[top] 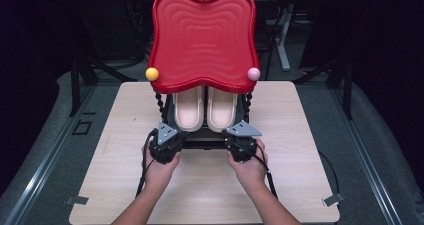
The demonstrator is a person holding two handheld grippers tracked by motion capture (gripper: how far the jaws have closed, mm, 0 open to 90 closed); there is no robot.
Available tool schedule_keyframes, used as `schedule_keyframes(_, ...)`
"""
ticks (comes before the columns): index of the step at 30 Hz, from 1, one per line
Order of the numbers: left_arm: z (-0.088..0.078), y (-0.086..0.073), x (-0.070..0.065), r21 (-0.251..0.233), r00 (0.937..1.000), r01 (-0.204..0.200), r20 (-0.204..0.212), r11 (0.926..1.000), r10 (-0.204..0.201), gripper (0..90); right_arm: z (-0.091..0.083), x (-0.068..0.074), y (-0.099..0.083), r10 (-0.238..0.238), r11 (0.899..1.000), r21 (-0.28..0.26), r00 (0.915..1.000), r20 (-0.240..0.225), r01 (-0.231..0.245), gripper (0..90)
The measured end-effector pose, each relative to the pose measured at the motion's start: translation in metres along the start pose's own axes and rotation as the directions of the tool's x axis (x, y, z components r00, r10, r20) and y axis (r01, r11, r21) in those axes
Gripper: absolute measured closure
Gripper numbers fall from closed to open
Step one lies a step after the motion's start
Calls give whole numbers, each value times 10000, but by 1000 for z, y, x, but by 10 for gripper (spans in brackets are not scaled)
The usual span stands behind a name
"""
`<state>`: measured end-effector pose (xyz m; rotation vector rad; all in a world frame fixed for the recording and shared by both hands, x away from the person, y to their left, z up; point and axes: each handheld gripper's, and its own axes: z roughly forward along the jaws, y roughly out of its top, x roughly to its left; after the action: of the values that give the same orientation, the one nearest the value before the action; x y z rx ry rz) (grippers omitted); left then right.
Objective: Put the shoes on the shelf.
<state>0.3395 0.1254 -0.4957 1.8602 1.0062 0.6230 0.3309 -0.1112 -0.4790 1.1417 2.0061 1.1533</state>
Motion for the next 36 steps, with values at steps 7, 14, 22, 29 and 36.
schedule_keyframes(7,8,3,-1,130,10000,34,21,9999,-34,896,8,-1,0,16,9999,107,10000,82,-17,900)
schedule_keyframes(14,14,7,-3,357,10000,-16,9,9994,15,893,12,-1,1,127,9998,142,9999,105,-128,900)
schedule_keyframes(22,15,6,-1,437,9999,-89,-47,9990,91,883,16,-3,0,154,9998,116,9999,-26,-154,883)
schedule_keyframes(29,5,2,-1,148,10000,-90,-6,9999,90,806,7,-7,-1,564,9983,-154,9980,-272,-568,808)
schedule_keyframes(36,-9,7,2,-483,9998,183,-71,9987,-187,727,-5,-11,0,711,9963,-473,9973,-156,-718,742)
